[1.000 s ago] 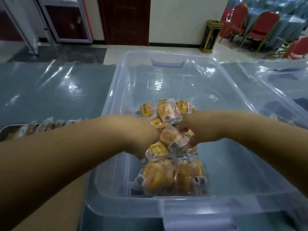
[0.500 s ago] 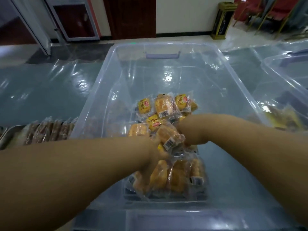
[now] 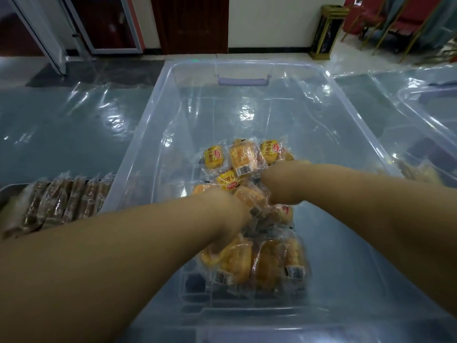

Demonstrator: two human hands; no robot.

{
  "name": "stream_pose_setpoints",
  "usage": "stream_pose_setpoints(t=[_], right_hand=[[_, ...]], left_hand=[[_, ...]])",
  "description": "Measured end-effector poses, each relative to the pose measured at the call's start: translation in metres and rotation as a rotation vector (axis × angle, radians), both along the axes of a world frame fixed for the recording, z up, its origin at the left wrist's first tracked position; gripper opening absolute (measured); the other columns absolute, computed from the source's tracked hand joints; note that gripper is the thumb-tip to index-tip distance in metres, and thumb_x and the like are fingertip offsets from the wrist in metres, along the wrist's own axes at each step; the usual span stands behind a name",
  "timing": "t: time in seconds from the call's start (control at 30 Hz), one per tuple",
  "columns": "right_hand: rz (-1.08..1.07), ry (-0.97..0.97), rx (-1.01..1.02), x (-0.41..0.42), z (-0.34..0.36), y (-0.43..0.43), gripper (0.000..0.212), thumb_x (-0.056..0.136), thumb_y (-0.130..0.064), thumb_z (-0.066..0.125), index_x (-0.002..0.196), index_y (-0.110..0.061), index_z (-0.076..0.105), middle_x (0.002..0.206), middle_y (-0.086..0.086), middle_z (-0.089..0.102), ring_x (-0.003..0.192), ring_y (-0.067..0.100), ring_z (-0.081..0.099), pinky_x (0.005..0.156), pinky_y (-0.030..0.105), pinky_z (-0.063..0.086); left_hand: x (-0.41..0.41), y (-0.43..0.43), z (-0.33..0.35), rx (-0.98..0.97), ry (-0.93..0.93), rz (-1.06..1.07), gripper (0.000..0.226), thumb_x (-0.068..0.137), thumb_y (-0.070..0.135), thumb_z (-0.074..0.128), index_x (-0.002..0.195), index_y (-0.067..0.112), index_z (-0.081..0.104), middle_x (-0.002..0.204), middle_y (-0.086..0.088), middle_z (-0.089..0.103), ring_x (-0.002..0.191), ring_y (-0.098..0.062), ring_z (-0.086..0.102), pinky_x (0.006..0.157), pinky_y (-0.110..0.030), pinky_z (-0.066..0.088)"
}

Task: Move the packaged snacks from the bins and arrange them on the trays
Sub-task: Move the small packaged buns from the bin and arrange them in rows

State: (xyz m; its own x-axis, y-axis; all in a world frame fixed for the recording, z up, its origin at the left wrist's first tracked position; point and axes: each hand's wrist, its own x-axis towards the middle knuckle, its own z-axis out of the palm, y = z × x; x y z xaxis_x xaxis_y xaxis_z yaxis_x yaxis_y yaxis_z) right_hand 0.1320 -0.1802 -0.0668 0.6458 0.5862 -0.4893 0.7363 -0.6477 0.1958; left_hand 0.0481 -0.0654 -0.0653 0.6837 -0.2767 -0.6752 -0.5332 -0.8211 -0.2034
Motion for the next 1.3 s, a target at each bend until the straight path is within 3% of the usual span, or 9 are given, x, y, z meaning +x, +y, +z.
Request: stream_pose_setpoints(t=[0.1,0.27,0.47,0.67,0.8,0.97,1.07,1.13,1.3], right_hand=[[-0.045,0.026,-0.002,-0.003,-0.017,-0.002,0.021,0.09,-0.026,0.06,0.104,-0.01,0.059,0.076,0.0,0.051,0.07,0.016,0.053,0.054,0.024,0.04],[-0.149,0.108,0.059,-0.006,-0.035,0.004,0.025,0.094,-0.027,0.054,0.106,-0.008,0.062,0.099,0.008,0.062,0.086,0.021,0.059,0.07,0.028,0.049],[-0.247,0.114,0.114,-0.013,-0.049,0.004,0.029,0.095,-0.026,0.05,0.118,-0.008,0.056,0.115,0.011,0.052,0.097,0.025,0.052,0.077,0.032,0.045],[-0.366,0.076,0.253,-0.007,-0.056,0.004,0.011,0.086,-0.015,0.061,0.096,-0.01,0.061,0.092,0.006,0.057,0.074,0.019,0.055,0.059,0.027,0.045],[-0.429,0.017,0.232,0.004,-0.049,0.003,0.029,0.082,-0.03,0.066,0.108,-0.019,0.057,0.119,0.013,0.045,0.108,0.035,0.046,0.09,0.044,0.047],[-0.542,0.165,0.142,0.002,-0.059,0.001,0.049,0.087,-0.028,0.059,0.131,-0.019,0.038,0.138,0.023,0.031,0.117,0.04,0.044,0.1,0.048,0.042],[-0.46,0.156,0.13,-0.002,-0.056,0.001,0.046,0.09,-0.024,0.057,0.132,-0.011,0.042,0.128,0.016,0.048,0.111,0.031,0.051,0.094,0.039,0.047],[-0.423,0.098,0.16,-0.001,-0.048,0.001,0.035,0.09,-0.017,0.057,0.123,-0.007,0.049,0.111,0.01,0.056,0.094,0.024,0.056,0.079,0.032,0.051],[-0.461,-0.011,0.266,0.005,-0.022,0.0,0.021,0.086,-0.019,0.061,0.104,-0.012,0.052,0.08,0.003,0.054,0.073,0.021,0.054,0.053,0.028,0.039]], left_hand=[[0.004,0.006,0.017,-0.086,-0.015,0.157,0.073,0.072,0.026,0.075,0.136,0.028,0.039,0.074,0.006,0.04,0.063,-0.012,0.044,0.048,-0.024,0.038],[0.009,0.023,0.024,-0.104,-0.011,0.286,0.084,0.077,0.02,0.071,0.143,0.035,0.022,0.104,-0.002,0.052,0.087,-0.019,0.055,0.074,-0.031,0.051],[0.011,0.022,0.021,-0.171,-0.003,0.308,0.08,0.08,0.013,0.069,0.142,0.034,0.022,0.095,-0.001,0.043,0.07,-0.014,0.046,0.066,-0.028,0.047],[0.009,0.023,0.021,-0.156,-0.024,0.317,0.081,0.08,0.013,0.07,0.143,0.03,0.022,0.101,-0.004,0.05,0.079,-0.018,0.047,0.071,-0.03,0.047],[0.01,0.027,0.021,-0.174,-0.047,0.34,0.077,0.079,0.014,0.07,0.141,0.028,0.027,0.107,-0.004,0.052,0.08,-0.017,0.048,0.068,-0.028,0.047],[0.013,0.027,0.021,-0.191,-0.11,0.312,0.072,0.079,0.017,0.07,0.138,0.027,0.03,0.071,0.005,0.035,0.061,-0.01,0.038,0.051,-0.023,0.036],[0.015,0.028,0.02,-0.201,-0.135,0.314,0.068,0.078,0.015,0.069,0.135,0.026,0.033,0.071,0.005,0.035,0.06,-0.01,0.038,0.047,-0.022,0.033],[0.016,0.029,0.02,-0.21,-0.146,0.33,0.067,0.078,0.014,0.068,0.133,0.027,0.033,0.071,0.004,0.037,0.06,-0.011,0.04,0.046,-0.022,0.033],[0.014,0.032,0.024,-0.234,-0.221,0.345,0.058,0.08,0.016,0.062,0.13,0.029,0.034,0.073,0.004,0.039,0.062,-0.012,0.043,0.046,-0.024,0.033]])
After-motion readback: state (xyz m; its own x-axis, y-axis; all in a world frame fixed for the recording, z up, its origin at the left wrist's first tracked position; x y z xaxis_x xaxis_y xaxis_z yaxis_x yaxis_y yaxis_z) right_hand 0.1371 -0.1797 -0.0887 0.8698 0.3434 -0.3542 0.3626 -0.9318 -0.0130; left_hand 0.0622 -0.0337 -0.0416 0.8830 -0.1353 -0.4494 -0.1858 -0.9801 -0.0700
